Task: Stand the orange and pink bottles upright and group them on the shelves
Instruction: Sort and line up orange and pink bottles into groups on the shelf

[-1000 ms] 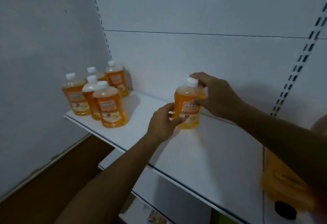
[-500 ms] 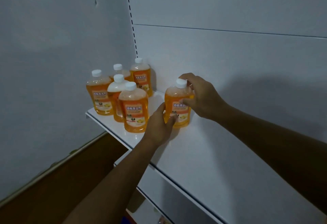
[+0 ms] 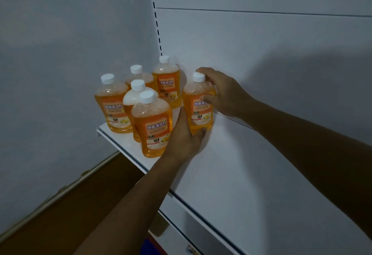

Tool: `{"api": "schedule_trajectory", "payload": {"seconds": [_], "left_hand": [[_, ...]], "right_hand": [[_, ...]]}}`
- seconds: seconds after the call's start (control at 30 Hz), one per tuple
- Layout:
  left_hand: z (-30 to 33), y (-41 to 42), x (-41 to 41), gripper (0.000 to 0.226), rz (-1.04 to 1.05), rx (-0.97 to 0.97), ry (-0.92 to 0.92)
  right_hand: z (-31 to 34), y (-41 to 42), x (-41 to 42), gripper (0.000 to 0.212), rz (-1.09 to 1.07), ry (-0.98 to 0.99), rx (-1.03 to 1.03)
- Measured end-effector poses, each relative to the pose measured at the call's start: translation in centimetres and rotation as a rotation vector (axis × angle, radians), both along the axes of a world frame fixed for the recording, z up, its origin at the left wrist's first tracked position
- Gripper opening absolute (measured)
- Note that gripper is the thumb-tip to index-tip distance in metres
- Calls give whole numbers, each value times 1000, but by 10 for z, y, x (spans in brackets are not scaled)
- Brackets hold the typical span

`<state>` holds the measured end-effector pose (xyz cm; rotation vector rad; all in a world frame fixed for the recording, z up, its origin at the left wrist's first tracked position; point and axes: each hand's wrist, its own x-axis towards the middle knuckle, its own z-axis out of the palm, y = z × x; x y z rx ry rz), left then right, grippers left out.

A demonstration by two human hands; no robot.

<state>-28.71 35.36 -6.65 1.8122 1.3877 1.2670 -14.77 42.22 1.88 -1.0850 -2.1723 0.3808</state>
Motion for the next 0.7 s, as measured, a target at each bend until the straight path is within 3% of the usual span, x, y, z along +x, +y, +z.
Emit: {"api": "schedule_trajectory", "payload": {"seconds": [0.23, 0.4, 0.5, 0.7], "left_hand": [[-3, -2, 2, 79, -8, -107, 18], [-7, -28, 16, 67, 129, -174, 44], [-5, -51, 36, 67, 125, -161, 38], [5, -68, 94, 73, -17, -241, 219]], "right_hand": [[-6, -2, 2, 69, 10, 2, -4], [-3, -23, 14, 85, 1, -59, -100], [2, -41, 36, 81, -72, -88, -111], [12, -94, 106, 71, -212, -258, -148]]}}
